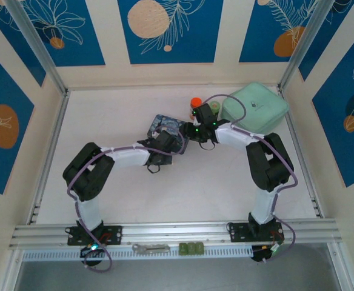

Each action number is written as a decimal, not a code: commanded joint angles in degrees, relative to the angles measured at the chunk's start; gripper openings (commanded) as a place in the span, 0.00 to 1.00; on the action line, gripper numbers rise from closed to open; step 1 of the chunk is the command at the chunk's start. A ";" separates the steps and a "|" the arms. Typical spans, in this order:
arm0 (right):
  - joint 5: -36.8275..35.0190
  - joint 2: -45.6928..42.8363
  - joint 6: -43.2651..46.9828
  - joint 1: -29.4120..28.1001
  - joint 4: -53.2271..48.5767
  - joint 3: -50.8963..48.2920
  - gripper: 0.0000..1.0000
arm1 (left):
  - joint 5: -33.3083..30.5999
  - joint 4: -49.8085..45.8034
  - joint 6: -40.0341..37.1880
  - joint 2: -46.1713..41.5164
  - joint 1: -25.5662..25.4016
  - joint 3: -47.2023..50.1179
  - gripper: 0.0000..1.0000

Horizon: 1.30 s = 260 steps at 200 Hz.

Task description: Unlock a padlock with a key

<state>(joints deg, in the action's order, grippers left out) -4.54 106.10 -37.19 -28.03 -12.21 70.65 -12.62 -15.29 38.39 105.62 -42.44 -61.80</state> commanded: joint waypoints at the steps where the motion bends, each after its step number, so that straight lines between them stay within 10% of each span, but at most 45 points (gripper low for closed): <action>1: -2.22 2.19 -1.87 -0.35 -3.56 1.02 0.60 | -3.85 -6.80 -2.74 -1.59 0.59 0.60 0.11; 64: -1.79 4.16 -5.32 -0.93 -3.88 1.22 0.58 | -7.59 -7.58 -3.61 -2.57 0.91 0.02 0.00; 157: -0.21 4.61 -6.85 -1.94 -3.08 -0.62 0.58 | -6.23 27.01 34.38 -6.31 2.08 15.83 0.00; 260: -1.80 6.61 -6.89 -1.41 -5.41 1.64 0.57 | -3.99 43.37 31.31 -10.69 8.95 25.28 0.00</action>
<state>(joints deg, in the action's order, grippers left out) -2.72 109.73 -43.77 -30.17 -9.74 73.17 -15.77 21.63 70.61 97.19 -36.32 -40.32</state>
